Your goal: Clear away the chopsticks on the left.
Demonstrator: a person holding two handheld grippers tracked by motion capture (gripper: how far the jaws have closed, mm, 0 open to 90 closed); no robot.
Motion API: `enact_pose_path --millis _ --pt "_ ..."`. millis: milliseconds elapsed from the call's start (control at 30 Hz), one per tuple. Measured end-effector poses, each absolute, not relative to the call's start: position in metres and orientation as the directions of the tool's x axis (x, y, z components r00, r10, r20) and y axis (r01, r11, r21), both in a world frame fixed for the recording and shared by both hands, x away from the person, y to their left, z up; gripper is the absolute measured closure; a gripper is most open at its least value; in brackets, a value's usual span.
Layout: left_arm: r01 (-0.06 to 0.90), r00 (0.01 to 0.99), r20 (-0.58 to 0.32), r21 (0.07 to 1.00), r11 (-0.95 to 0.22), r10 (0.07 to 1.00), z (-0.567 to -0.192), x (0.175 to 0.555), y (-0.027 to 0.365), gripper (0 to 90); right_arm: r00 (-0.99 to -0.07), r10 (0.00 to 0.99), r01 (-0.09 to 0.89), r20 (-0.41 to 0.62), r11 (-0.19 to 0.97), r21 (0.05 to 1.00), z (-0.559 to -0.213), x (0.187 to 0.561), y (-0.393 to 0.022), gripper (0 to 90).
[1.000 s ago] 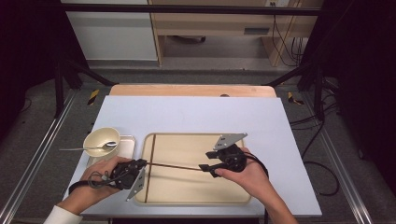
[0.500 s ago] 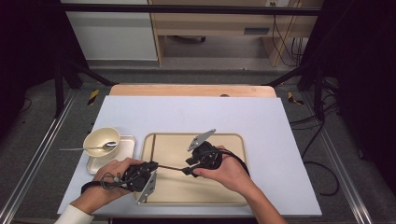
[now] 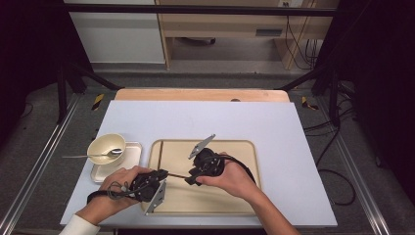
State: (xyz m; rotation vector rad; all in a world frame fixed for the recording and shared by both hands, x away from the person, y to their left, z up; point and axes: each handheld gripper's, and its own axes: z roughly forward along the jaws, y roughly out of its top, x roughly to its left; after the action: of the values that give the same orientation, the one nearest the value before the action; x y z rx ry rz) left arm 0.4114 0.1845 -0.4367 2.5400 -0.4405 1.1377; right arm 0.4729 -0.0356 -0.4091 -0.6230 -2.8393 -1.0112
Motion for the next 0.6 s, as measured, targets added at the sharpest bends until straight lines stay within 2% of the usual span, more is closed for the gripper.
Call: enact_pose_path --millis 600 --pt "-0.432 0.627 0.759 0.153 -0.889 -0.174 -0.4384 0.4081 0.1767 84.9 -0.912 0.317 0.410 0.259 0.734 0.542 -0.4161 0.4793 -0.0276 76.1"
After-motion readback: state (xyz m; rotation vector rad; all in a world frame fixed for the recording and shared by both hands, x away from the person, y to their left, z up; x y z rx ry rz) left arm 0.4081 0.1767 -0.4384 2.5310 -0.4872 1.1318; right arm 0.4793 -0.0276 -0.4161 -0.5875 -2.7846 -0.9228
